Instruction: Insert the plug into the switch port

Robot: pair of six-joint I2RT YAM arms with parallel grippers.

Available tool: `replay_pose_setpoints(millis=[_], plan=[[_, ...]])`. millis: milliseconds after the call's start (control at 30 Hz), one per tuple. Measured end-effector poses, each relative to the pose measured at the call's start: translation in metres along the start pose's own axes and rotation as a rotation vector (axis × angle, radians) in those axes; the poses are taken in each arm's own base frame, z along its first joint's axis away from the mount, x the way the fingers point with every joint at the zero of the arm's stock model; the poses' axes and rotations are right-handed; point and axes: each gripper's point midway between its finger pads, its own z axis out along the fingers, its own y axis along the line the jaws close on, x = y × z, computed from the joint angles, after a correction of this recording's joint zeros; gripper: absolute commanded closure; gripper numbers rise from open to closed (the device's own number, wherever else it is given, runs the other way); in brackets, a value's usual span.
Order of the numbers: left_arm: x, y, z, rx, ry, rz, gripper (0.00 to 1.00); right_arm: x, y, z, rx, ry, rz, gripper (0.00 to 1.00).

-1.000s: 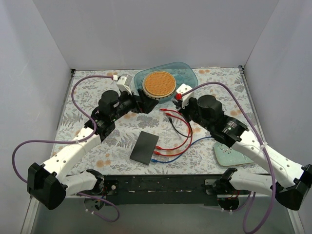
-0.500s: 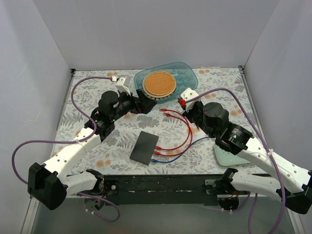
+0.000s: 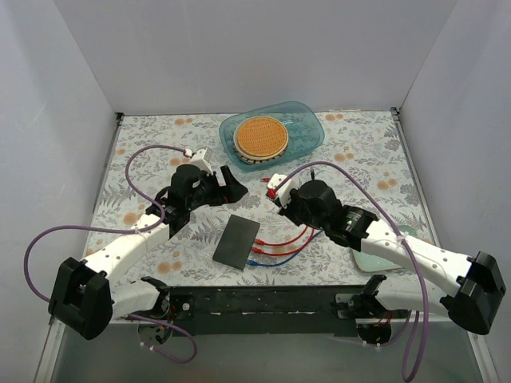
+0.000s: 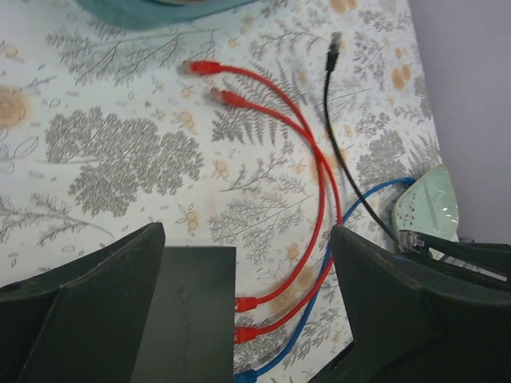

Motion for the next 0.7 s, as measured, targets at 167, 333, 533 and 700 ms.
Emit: replay_pose_setpoints(millis=[167,333,533,700], plan=[[0.032,0.031,0.002,-0.095,0.067,-0.052,0.17,0.033,0.028,0.018,-0.111,0.085,0.022,0.99],[0.060,0.056,0.000,-0.171,0.109,-0.102,0.17,0.054,0.053,0.032,-0.208,0.138,0.051,0.99],[0.091,0.077,-0.004,-0.221,0.155,-0.155,0.19,0.067,0.076,0.044,-0.283,0.175,0.057,0.99],[0.109,0.085,0.001,-0.224,0.193,-0.193,0.22,0.083,0.086,0.056,-0.304,0.225,0.051,0.99]])
